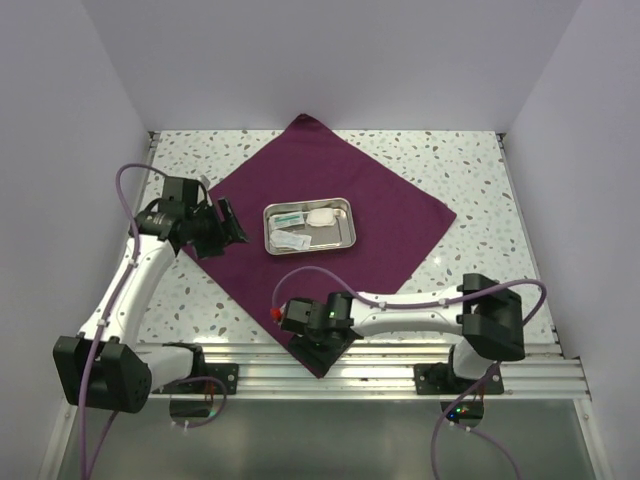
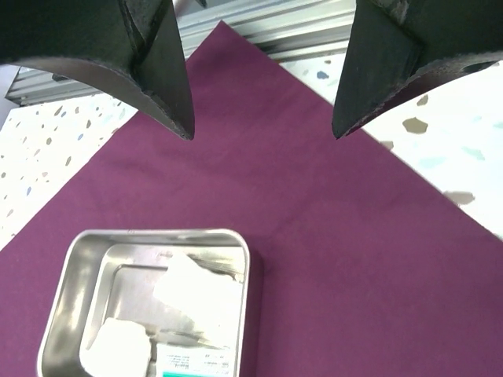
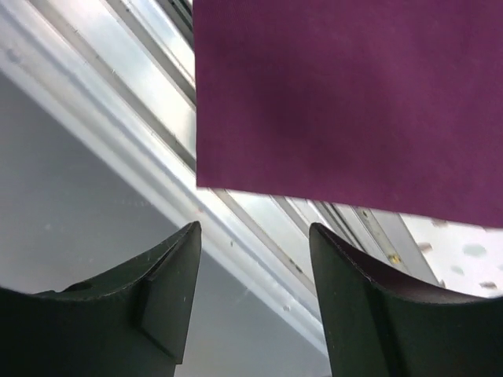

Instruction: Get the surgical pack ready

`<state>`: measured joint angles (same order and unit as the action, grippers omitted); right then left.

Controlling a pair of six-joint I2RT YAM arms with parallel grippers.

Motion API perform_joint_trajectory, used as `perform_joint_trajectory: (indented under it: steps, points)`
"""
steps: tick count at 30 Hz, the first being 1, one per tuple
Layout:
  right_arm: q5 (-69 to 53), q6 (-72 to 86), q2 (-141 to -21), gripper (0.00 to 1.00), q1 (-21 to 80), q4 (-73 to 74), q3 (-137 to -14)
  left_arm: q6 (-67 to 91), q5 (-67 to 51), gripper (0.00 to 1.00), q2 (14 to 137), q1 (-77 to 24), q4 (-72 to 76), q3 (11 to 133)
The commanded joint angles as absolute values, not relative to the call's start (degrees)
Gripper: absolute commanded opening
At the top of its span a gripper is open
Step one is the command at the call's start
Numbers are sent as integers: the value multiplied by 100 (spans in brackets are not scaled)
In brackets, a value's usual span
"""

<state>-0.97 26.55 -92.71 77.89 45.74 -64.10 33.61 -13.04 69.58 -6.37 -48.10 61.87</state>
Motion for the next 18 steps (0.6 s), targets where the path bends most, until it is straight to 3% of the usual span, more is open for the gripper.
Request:
perform_joint_trajectory:
  steps: [1,18]
  points:
    - [88,2725,-9702,61,7884,4219,-6723,3498,-1213,74,6601,-589,-5115,5986]
    - [-386,2681,-10186,52,8068,3735,-6654,3595,-1309,74,6196,-589,-5256,5739]
